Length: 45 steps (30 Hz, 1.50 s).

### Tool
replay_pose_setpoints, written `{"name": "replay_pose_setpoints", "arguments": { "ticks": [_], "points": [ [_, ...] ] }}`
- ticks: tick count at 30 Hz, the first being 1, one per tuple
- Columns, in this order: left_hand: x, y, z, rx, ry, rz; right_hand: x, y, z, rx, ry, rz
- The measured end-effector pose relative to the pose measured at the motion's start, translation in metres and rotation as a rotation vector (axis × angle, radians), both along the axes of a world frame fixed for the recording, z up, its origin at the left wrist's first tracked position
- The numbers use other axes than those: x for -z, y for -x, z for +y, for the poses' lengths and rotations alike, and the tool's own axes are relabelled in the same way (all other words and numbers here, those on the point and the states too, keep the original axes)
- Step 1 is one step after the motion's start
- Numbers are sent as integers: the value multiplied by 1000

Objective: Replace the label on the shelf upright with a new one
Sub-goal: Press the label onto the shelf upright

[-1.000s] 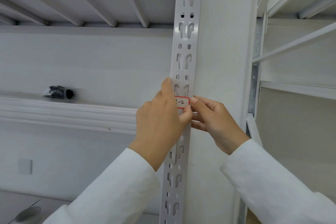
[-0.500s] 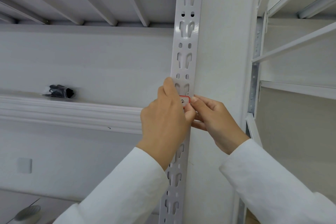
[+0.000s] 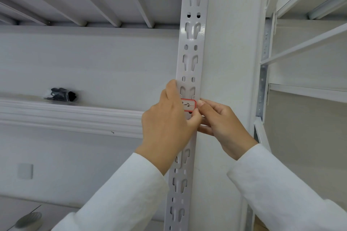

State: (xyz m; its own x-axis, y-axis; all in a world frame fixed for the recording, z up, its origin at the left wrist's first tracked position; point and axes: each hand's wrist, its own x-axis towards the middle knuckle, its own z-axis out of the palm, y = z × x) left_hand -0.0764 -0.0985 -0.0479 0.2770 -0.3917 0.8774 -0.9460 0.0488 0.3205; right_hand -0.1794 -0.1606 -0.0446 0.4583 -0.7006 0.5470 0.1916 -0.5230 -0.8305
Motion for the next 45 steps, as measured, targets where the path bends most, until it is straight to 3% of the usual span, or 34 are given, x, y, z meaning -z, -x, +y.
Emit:
{"name": "replay_pose_setpoints", "arguments": {
  "ticks": [20, 27, 37, 45],
  "points": [
    [-3, 8, -3, -46, -16, 68, -1, -1, 1, 27, -29, 2],
    [-2, 2, -2, 62, -10, 112, -1, 0, 1, -14, -25, 10],
    [-1, 3, -4, 59, 15, 130, -1, 3, -4, -25, -31, 73],
    [-6, 9, -2, -64, -18, 95, -2, 1, -5, 7, -66, 86]
  ]
}}
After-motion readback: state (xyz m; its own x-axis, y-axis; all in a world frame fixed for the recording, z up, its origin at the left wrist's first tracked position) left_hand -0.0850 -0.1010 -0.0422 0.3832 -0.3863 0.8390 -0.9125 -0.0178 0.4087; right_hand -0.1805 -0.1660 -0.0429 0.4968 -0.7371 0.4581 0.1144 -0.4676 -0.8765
